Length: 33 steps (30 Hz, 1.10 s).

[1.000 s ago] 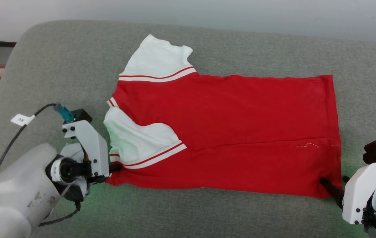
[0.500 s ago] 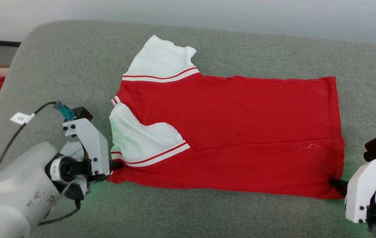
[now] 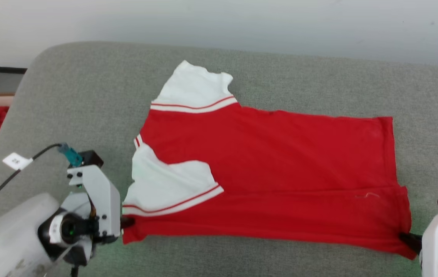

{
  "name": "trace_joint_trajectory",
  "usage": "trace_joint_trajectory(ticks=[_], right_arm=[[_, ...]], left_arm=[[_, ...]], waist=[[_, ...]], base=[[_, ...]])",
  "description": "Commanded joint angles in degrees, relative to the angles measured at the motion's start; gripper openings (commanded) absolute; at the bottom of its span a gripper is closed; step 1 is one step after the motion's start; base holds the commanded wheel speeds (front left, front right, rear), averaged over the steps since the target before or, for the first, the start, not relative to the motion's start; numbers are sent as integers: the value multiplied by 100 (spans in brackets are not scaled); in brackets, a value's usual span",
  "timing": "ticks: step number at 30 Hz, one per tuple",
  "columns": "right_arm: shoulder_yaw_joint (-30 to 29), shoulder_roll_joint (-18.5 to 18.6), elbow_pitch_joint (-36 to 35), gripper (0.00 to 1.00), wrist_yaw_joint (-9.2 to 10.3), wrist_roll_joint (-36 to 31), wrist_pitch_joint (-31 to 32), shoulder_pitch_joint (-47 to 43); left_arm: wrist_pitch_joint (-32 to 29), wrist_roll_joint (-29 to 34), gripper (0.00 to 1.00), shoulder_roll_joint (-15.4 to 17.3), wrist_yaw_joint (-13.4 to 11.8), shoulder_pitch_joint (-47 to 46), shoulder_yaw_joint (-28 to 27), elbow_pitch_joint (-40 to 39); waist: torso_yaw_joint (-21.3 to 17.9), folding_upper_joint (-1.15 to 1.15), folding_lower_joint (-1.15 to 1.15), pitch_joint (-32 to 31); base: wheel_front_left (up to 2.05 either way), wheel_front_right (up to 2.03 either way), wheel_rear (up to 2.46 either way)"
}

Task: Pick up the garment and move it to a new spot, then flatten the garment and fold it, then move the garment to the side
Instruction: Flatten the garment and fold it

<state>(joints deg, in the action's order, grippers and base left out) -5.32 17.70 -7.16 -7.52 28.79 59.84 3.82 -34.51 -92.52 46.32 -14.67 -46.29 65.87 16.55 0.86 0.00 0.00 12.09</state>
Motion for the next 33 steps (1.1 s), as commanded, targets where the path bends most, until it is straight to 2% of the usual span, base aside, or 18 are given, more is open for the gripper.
trace_joint_trajectory(ticks=[1, 8, 9, 12, 15, 20, 21, 24, 25, 26, 27, 28, 29, 31, 33], right_arm=[[-87, 58, -87, 0, 6, 90, 98, -156], [-263, 125, -443, 0, 6, 184, 534, -604], [-263, 125, -443, 0, 6, 184, 534, -604], [-330, 113, -563, 0, 6, 190, 626, -761], [-348, 50, -599, 0, 6, 144, 605, -868], [-216, -76, -461, 0, 6, 33, 414, -890], [-190, -92, -427, 13, 6, 3, 352, -866], [-92, -101, -318, 49, 6, -17, 233, -842], [-73, -106, -297, 95, 6, -16, 195, -842], [-63, -110, -281, 100, 6, -14, 164, -850], [-46, -86, -291, 100, 6, -21, 130, -863], [-51, -67, -300, 100, 6, -35, 99, -880], [-51, -55, -321, 100, 6, -33, 59, -893], [-72, -58, -373, 100, 6, -27, -11, -910], [-100, -58, -450, 100, 6, -67, -107, -904]], left_arm=[[-6, -9, 0, 205, -208, 155, 17, -306], [-97, -176, 0, 810, -975, 577, 106, -1706], [-97, -176, 0, 810, -975, 577, 106, -1706], [-25, -210, 0, 964, -1199, 775, 149, -2164], [117, -245, 0, 973, -1318, 960, 170, -2377], [281, -275, 0, 800, -1263, 1160, 210, -2234], [304, -276, 0, 769, -1255, 1178, 209, -2179], [357, -262, 27, 682, -1199, 1214, 194, -2034], [350, -235, 35, 675, -1171, 1203, 206, -2021], [344, -213, 45, 677, -1153, 1179, 206, -2011], [328, -223, 48, 683, -1152, 1157, 192, -2005], [316, -175, 56, 708, -1126, 1116, 201, -2025], [296, -147, 74, 737, -1107, 1062, 201, -2046], [288, -115, 95, 797, -1108, 986, 165, -2090], [248, -55, 100, 876, -1134, 898, 146, -2149]], waist=[[-2, 0, 0, -61], [-13, 0, 0, -127], [-13, 0, 0, -127], [-24, 0, 0, -143], [-28, 0, 0, -168], [-33, 0, 0, -262], [-36, 0, 0, -281], [-36, 0, 0, -337], [-37, 0, 0, -362], [-36, 0, 0, -384], [-32, 0, 0, -404], [-29, 0, 0, -426], [-28, 0, 0, -449], [-29, 0, 0, -498], [-33, 0, 0, -544]], base=[[0, 0, 0], [0, 0, 0], [0, 0, 0], [0, 0, 0], [0, 0, 0], [0, 0, 0], [0, 0, 0], [0, 0, 0], [0, 0, 0], [0, 0, 0], [0, 0, 0], [0, 0, 0], [0, 0, 0], [0, 0, 0], [0, 0, 0]])
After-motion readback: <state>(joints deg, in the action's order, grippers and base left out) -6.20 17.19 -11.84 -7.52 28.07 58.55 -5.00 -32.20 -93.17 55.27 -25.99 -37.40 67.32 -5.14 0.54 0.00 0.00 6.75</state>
